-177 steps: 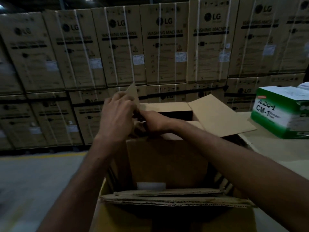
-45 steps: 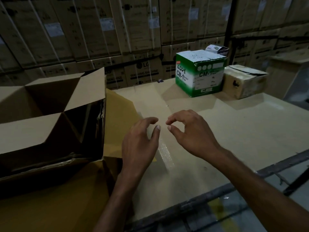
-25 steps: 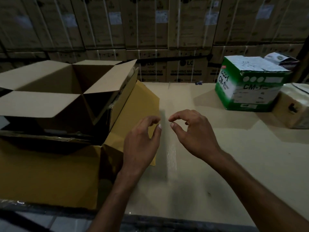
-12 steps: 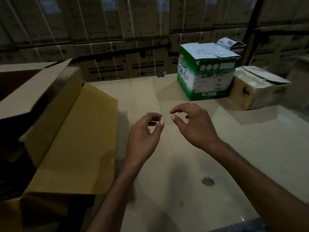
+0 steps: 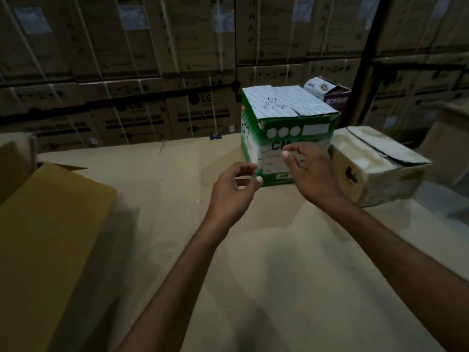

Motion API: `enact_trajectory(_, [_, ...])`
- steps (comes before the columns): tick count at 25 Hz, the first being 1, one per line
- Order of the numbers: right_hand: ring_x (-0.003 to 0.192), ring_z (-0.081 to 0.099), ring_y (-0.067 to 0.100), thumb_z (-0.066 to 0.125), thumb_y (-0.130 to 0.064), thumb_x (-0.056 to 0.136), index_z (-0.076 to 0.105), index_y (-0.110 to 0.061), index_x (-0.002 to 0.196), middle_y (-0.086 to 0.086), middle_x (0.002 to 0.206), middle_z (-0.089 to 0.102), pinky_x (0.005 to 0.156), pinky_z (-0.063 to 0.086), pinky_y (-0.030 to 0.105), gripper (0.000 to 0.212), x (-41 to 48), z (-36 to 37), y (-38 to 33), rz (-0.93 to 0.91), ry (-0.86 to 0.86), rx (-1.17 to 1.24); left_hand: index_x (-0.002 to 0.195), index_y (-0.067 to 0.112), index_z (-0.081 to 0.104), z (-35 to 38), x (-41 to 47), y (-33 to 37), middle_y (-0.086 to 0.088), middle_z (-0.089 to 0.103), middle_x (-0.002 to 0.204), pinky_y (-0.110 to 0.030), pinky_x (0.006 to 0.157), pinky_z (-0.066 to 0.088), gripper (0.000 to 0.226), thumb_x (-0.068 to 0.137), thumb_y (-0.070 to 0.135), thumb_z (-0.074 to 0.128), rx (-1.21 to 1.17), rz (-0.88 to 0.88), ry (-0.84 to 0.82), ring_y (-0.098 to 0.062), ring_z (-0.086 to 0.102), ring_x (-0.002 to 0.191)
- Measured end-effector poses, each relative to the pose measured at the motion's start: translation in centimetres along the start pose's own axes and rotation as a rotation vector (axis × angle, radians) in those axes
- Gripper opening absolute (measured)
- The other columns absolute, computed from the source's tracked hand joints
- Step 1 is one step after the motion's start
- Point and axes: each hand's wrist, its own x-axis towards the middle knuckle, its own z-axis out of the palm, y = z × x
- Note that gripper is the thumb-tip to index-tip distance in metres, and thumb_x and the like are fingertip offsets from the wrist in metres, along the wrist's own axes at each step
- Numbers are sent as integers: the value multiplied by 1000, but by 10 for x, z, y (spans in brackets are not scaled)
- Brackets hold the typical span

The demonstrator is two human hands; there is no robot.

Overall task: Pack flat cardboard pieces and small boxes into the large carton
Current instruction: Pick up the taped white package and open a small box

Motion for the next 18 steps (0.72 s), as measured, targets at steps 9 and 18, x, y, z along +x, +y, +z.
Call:
enact_trajectory(9, [128,45,30,45,-55,102,64,-18,124,6,139,55,103,39,44,48,177,5,158,156,170,-215,145,28,45,110,193,-2,4,49,147,-35,92,50,52,97,40,64,-10,-104,159,-18,50,129])
enact_trajectory(18, [142,37,37,46,-64,98,25,-14,157,18,155,37,111,35,48,81,229,44,218,469,23,-49,153,31,32,141,294,-35,0,54,146,-49,102,50,69,94,55,57,119,-213,201,-27,55,127])
